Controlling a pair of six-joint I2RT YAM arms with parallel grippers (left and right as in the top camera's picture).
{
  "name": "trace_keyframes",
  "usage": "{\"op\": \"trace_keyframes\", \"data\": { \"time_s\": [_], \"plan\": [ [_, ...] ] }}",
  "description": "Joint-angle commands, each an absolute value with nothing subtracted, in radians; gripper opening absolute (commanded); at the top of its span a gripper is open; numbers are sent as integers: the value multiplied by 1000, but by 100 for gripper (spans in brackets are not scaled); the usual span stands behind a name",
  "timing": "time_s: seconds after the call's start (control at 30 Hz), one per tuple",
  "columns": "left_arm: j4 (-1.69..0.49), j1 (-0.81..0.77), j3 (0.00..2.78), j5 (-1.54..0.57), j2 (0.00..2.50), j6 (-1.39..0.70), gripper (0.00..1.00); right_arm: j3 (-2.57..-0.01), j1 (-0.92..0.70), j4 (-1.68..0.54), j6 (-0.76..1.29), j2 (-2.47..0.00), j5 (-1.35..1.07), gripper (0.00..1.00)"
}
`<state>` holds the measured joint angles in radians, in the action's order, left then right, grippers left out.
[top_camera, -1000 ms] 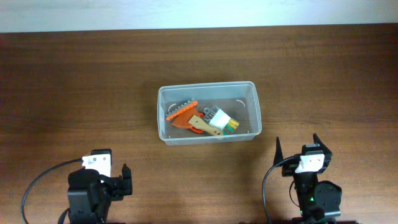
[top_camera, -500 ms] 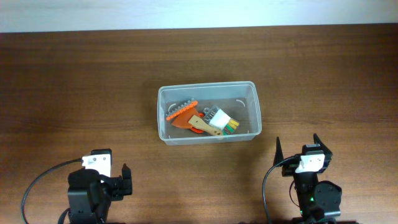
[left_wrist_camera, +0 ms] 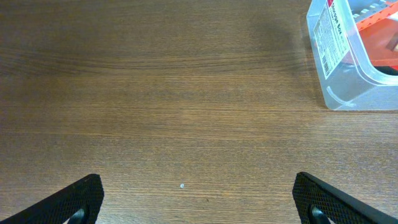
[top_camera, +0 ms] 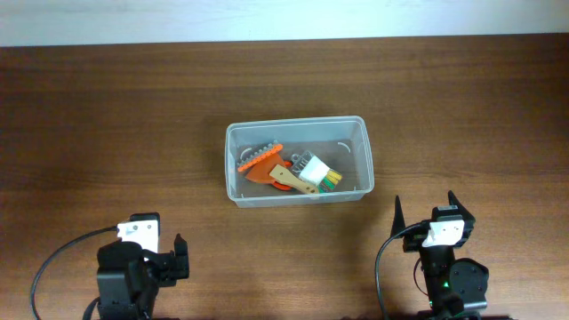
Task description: Pack container
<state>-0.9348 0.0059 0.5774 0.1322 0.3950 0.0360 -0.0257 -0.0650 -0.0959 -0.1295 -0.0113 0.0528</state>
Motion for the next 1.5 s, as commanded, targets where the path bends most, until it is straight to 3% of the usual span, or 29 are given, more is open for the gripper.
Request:
{"op": "trace_keyframes", "data": {
  "time_s": [0.0,0.27,0.53,0.73,1.0,1.47],
  "plan": [
    [-939,-12,574,135,340,25,99,-14,-59,-93,-115,-6,72,99],
    [-825,-137,450,-41,109,20,99,-14,-59,-93,-115,-6,72,99],
    [-254,-139,163,30,5,-8,99,-14,-59,-93,-115,-6,72,99],
    [35,-117,8,65,5,-9,99,-14,-59,-93,-115,-6,72,99],
    [-75,-62,9,118,5,-15,99,-14,-59,-93,-115,-6,72,99],
    [-80,-63,9,38,5,-15,99,-14,-59,-93,-115,-6,72,99]
  ]
}}
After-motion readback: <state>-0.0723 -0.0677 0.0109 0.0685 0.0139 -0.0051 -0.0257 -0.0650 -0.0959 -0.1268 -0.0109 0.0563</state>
